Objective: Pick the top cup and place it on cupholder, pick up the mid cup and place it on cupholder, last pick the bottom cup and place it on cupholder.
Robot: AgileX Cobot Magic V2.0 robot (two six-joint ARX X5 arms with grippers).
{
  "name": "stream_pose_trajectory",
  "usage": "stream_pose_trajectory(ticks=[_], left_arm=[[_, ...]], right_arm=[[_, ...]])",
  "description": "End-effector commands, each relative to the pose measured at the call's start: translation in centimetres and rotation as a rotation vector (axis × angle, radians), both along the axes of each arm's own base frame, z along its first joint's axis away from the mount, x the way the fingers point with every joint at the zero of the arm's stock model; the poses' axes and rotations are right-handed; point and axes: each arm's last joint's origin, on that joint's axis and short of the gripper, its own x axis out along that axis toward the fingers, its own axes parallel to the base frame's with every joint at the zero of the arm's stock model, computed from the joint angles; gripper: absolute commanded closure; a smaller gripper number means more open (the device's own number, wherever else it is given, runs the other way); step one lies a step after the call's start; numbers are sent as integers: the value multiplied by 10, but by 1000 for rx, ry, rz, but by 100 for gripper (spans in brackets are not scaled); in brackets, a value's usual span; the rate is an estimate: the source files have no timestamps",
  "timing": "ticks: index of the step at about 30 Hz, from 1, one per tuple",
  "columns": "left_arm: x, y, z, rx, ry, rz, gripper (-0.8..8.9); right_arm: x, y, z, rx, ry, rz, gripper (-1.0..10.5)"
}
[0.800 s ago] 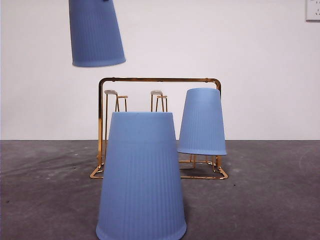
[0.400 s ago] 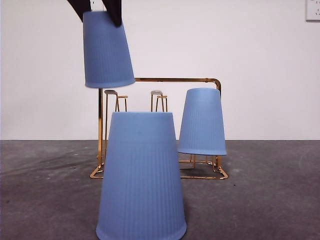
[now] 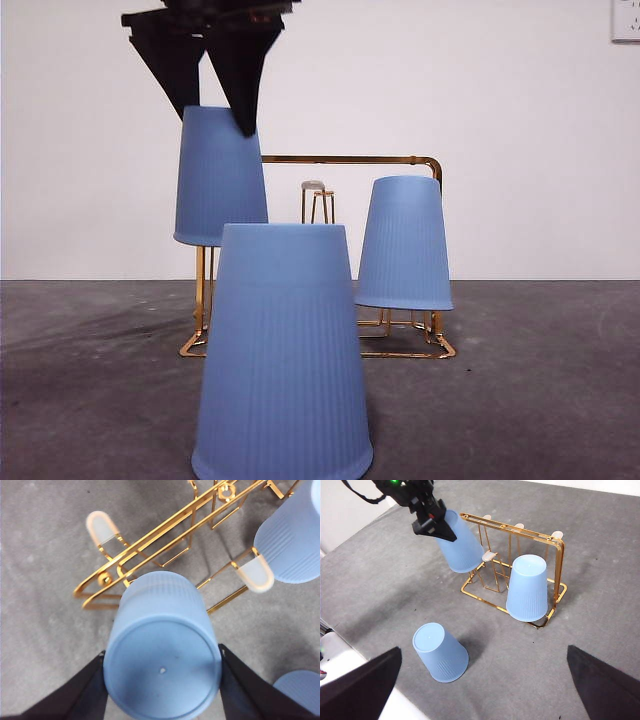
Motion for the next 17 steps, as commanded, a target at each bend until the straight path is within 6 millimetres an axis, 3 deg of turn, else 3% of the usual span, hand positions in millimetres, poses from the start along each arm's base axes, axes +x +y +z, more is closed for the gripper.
stream_pose_trajectory(ticks=[1,10,17], left_arm=[[9,-6,-5,7,-4,-18,803],[24,-9,-24,30,34,-3,802],[29,-4,-27,11,56,7,763]], right_arm=[[1,1,2,11,-2,-2,392],[1,1,2,11,-1,-2,392],[1,1,2,10,-2,-2,392]])
